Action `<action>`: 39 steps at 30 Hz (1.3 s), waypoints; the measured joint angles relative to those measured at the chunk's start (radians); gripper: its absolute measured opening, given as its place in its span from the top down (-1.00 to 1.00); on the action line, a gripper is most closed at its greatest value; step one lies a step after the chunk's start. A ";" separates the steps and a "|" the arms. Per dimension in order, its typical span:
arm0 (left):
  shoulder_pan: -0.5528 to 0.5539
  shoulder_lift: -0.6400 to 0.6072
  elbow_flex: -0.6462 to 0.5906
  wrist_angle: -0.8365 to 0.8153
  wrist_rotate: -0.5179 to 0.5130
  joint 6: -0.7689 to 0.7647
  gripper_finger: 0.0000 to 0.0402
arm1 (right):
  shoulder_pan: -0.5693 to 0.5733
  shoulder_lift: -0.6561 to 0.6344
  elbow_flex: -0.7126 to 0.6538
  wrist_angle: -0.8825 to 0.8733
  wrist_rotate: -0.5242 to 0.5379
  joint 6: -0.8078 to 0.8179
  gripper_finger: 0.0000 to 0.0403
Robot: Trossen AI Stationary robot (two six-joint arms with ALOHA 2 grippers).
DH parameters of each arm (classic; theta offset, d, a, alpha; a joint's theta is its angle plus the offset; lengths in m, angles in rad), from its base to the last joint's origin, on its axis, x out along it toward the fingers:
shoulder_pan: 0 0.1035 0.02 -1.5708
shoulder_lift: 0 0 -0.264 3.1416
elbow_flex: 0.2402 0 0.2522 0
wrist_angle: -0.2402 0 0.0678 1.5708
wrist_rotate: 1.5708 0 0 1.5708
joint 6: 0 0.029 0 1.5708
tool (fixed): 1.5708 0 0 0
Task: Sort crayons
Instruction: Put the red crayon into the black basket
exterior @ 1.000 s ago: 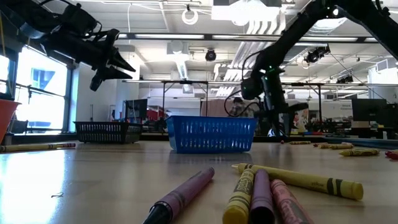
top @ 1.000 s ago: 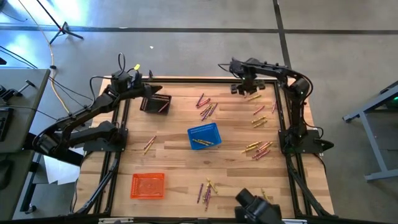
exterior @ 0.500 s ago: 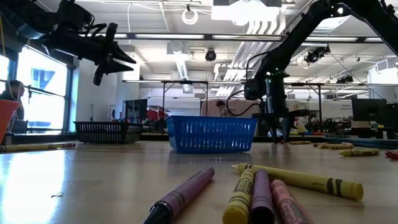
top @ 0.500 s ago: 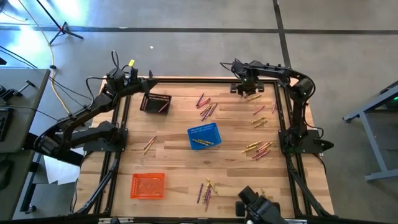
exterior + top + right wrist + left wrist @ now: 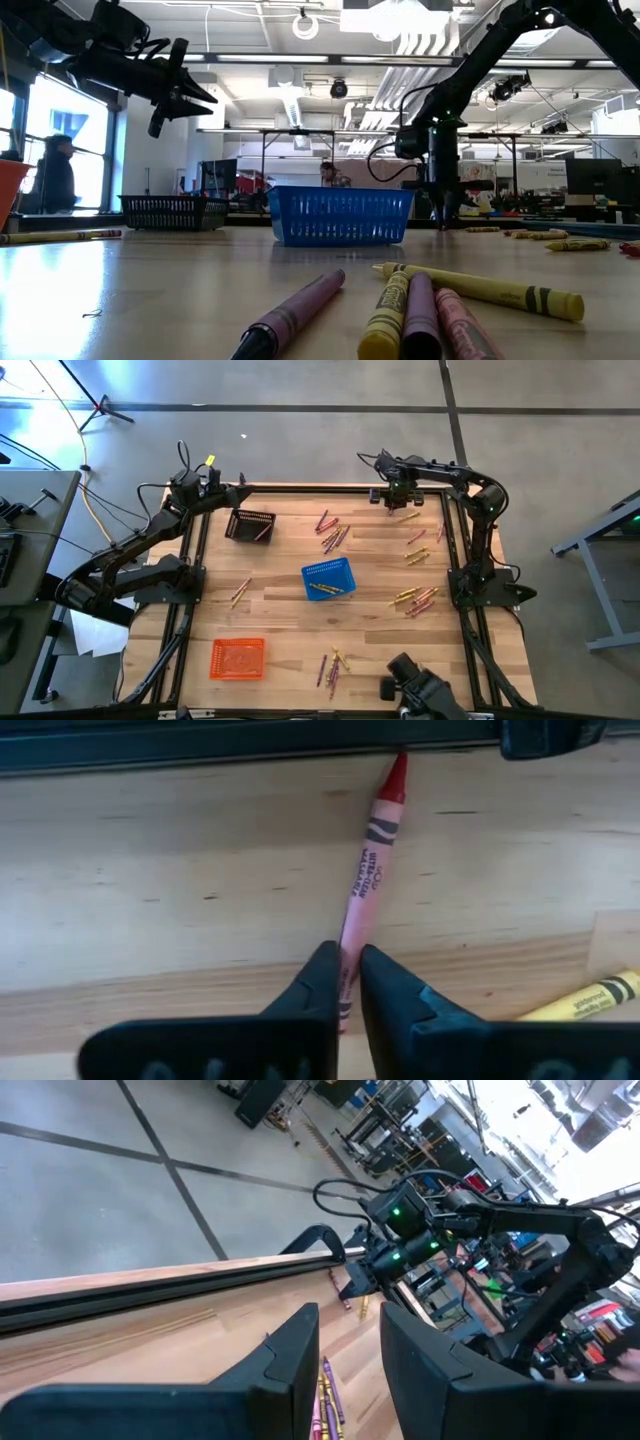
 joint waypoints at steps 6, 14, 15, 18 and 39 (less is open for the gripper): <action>0.000 0.000 0.000 0.000 0.002 -0.001 0.53 | 0.013 -0.009 0.000 0.000 -0.025 -0.003 0.92; 0.000 0.000 0.000 0.000 0.003 0.000 0.53 | 0.119 -0.118 -0.001 0.080 -0.035 -0.038 0.92; 0.000 0.000 0.000 0.000 0.003 0.000 0.53 | 0.140 -0.132 0.000 0.106 -0.038 -0.040 0.92; 0.000 0.000 0.000 0.012 0.003 0.000 0.53 | 0.209 -0.169 -0.002 0.203 -0.078 -0.040 0.92; -0.147 0.001 0.000 0.093 0.127 -0.021 0.41 | 0.560 -0.220 0.030 0.838 -0.108 0.007 0.92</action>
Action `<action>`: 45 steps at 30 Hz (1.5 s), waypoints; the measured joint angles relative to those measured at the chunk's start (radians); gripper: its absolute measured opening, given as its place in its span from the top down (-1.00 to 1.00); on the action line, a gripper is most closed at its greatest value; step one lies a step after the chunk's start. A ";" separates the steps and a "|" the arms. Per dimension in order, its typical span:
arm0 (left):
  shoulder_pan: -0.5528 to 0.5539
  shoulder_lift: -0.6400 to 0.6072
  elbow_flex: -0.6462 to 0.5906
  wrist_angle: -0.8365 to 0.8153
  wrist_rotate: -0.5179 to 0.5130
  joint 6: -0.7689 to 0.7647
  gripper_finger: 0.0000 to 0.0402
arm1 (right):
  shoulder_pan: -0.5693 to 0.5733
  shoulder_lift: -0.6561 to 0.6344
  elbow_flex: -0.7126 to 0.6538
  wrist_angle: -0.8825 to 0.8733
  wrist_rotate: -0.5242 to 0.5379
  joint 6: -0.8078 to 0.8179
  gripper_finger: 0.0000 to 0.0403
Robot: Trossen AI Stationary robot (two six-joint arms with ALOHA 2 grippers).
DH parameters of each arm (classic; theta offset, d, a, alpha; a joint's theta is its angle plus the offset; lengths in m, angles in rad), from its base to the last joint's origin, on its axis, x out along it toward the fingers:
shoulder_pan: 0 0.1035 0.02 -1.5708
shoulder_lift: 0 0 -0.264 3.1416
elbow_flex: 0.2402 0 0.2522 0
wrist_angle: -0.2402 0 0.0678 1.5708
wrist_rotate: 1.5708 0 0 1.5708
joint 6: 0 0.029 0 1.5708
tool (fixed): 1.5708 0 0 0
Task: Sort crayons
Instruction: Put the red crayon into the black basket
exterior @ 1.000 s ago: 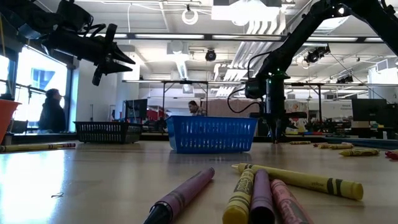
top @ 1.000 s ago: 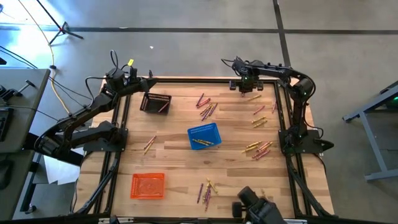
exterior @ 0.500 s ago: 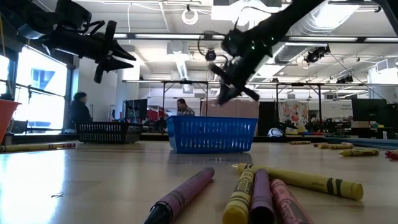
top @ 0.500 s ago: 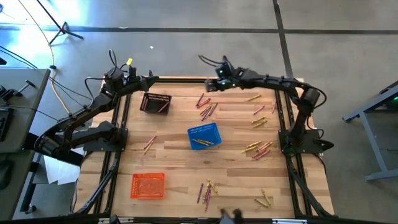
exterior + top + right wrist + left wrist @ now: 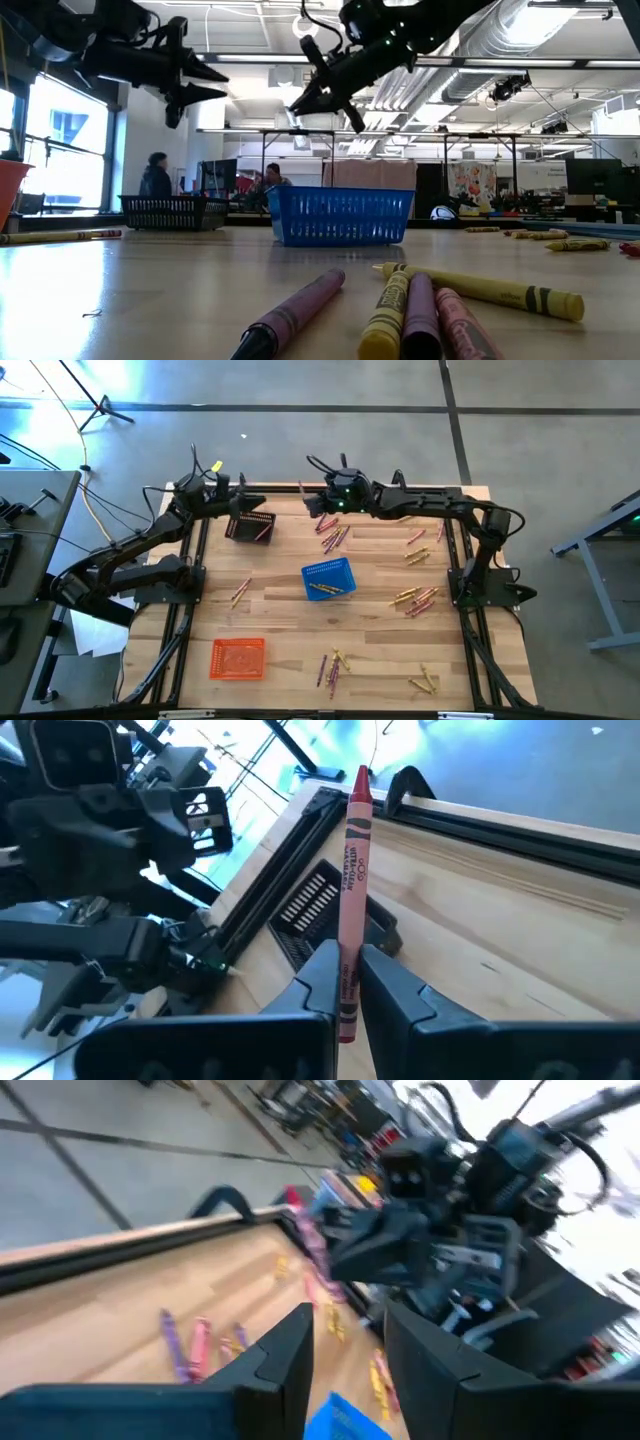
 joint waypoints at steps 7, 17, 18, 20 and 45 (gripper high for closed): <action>-0.097 0.000 0.000 0.156 -0.029 -0.029 0.21 | 0.037 0.000 0.000 0.016 0.021 0.022 0.92; -0.178 0.000 0.000 0.146 -0.211 -0.031 0.16 | 0.102 0.000 0.000 0.182 0.083 0.010 0.92; -0.183 0.000 0.000 0.145 -0.218 -0.031 0.16 | 0.104 0.000 0.000 0.182 0.093 0.018 0.92; -0.197 0.004 0.000 0.146 -0.221 -0.031 0.16 | 0.111 0.000 0.000 0.183 0.103 0.024 0.92; -0.346 0.049 0.033 0.186 -0.348 -0.028 0.16 | 0.193 -0.001 0.000 0.275 0.196 0.085 0.92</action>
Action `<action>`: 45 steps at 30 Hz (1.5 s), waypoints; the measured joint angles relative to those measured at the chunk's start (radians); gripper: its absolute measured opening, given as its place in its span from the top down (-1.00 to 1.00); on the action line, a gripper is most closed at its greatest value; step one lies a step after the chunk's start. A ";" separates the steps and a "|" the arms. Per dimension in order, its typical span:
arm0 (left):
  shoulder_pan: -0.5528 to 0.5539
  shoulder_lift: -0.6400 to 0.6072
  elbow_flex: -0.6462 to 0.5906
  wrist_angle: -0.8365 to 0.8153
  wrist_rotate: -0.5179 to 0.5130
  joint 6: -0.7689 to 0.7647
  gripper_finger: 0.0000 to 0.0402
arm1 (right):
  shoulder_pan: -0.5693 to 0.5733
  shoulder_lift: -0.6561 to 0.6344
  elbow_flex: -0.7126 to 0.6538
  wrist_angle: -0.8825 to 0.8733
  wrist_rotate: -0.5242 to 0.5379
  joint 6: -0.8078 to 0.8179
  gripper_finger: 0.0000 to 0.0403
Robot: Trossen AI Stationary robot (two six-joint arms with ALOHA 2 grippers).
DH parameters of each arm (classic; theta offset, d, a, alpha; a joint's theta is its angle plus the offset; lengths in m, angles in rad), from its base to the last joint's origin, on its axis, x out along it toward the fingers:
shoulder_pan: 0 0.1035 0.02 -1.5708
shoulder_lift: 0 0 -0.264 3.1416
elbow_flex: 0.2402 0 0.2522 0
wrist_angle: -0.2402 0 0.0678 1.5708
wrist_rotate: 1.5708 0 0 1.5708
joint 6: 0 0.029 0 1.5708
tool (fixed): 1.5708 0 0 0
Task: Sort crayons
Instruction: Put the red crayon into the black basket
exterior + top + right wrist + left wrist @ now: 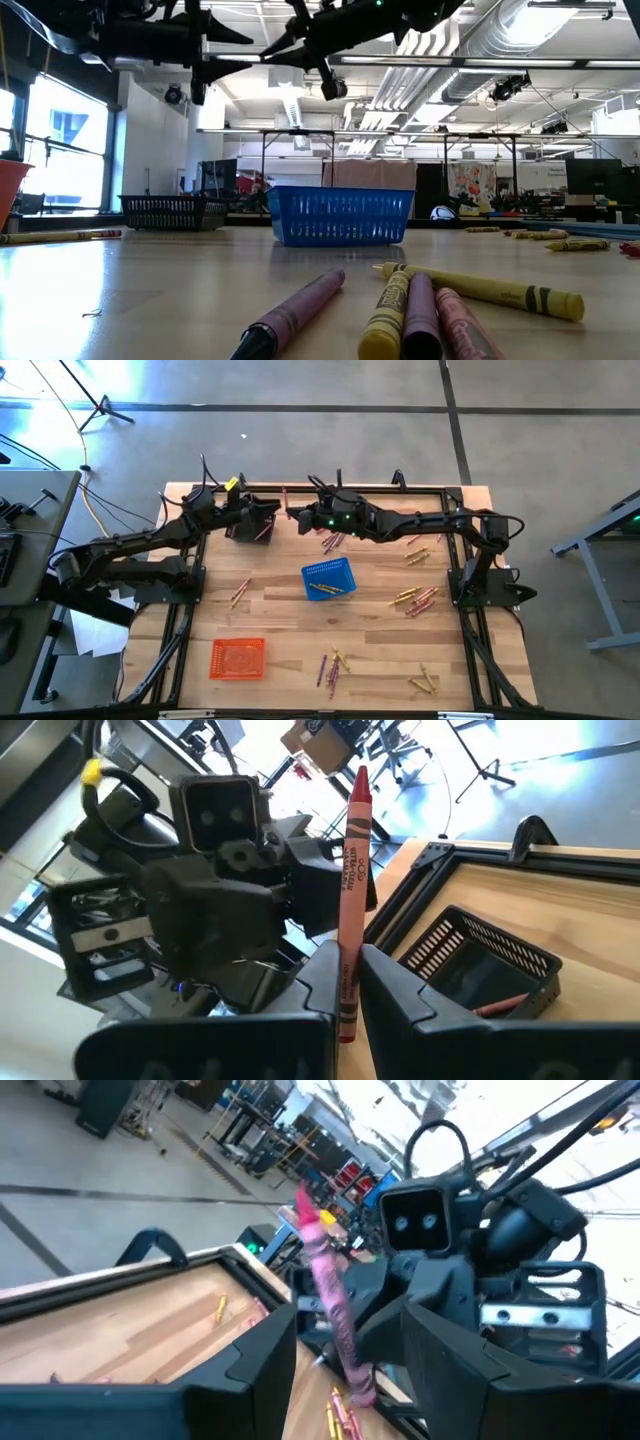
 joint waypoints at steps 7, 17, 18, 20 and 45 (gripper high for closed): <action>-0.038 0.067 0.048 -0.005 -0.003 0.032 0.16 | 0.016 0.000 0.000 0.020 0.001 -0.017 0.92; -0.068 0.143 0.123 -0.004 -0.002 0.052 0.22 | 0.026 0.000 0.000 0.017 0.000 -0.018 0.92; -0.068 0.143 0.123 -0.005 -0.002 0.052 0.25 | 0.026 0.000 0.000 0.017 -0.001 -0.019 0.92; -0.068 0.140 0.123 -0.009 -0.002 0.052 0.35 | 0.026 0.000 0.000 0.017 -0.001 -0.023 0.92; 0.109 0.075 0.125 -0.269 0.063 0.190 0.99 | 0.000 -0.013 0.000 -0.082 -0.072 -0.016 0.75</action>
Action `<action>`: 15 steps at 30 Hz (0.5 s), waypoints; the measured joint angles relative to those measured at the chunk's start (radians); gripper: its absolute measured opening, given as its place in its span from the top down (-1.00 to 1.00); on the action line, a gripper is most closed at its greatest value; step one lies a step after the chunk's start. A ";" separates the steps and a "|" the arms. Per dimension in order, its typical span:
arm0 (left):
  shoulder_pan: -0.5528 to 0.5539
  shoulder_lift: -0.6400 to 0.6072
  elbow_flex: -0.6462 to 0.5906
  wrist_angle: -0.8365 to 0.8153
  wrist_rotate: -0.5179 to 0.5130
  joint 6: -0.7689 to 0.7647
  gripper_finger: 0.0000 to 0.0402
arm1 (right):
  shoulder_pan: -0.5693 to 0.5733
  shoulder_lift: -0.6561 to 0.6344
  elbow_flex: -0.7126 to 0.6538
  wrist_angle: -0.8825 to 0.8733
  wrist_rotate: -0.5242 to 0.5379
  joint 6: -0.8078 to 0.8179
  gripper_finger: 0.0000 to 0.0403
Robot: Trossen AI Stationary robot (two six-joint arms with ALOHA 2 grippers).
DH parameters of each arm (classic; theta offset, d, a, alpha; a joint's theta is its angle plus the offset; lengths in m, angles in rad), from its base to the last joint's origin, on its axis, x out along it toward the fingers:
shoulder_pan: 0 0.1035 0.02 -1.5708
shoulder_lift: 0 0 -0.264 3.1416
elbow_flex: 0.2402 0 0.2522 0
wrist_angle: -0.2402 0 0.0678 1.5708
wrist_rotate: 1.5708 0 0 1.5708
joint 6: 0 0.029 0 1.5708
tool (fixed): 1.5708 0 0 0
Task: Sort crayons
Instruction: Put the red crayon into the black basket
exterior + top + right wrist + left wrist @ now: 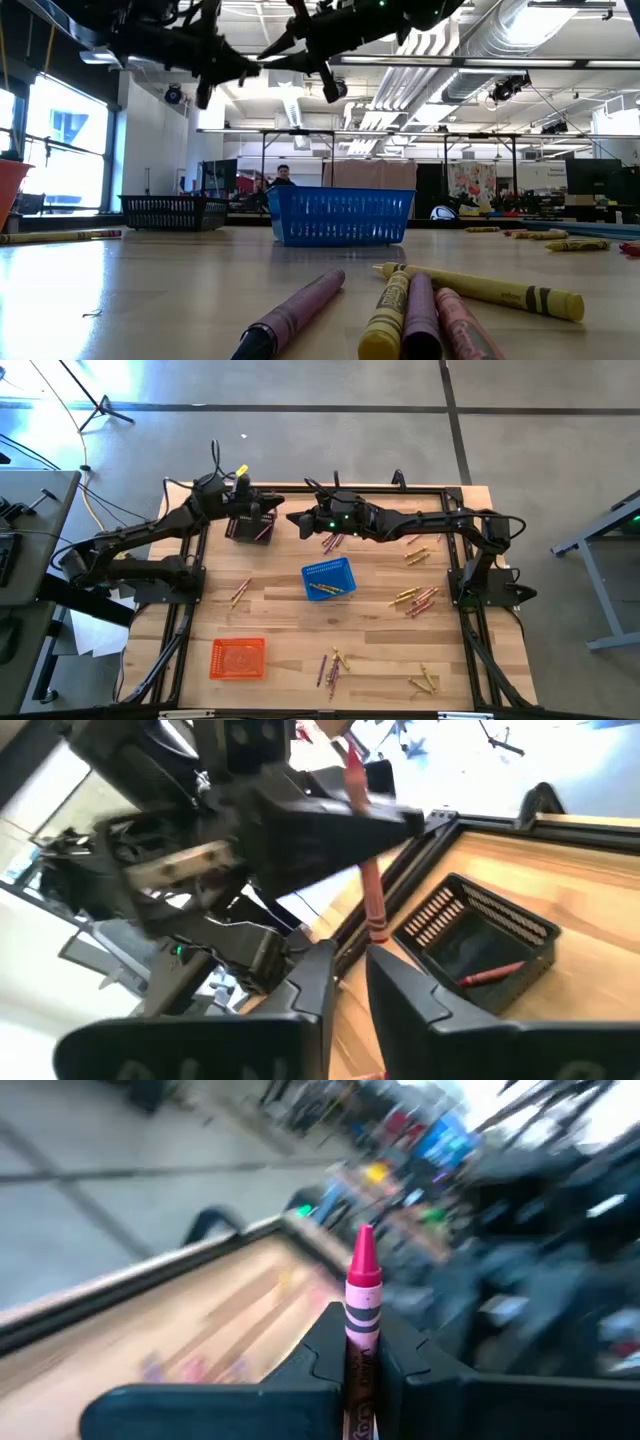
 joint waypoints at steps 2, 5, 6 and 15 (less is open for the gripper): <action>0.036 -0.028 0.000 -0.095 -0.002 0.041 0.99 | -0.006 -0.018 0.000 -0.056 -0.003 -0.004 0.70; 0.080 -0.066 0.000 -0.248 -0.020 0.100 0.99 | -0.015 -0.048 0.000 -0.136 -0.003 -0.018 0.66; 0.091 -0.073 0.000 -0.302 -0.025 0.116 0.99 | -0.016 -0.057 0.000 -0.152 -0.003 -0.028 0.66; 0.123 -0.091 0.000 -0.640 -0.195 0.265 0.72 | -0.029 -0.109 0.000 -0.380 0.039 -0.088 0.66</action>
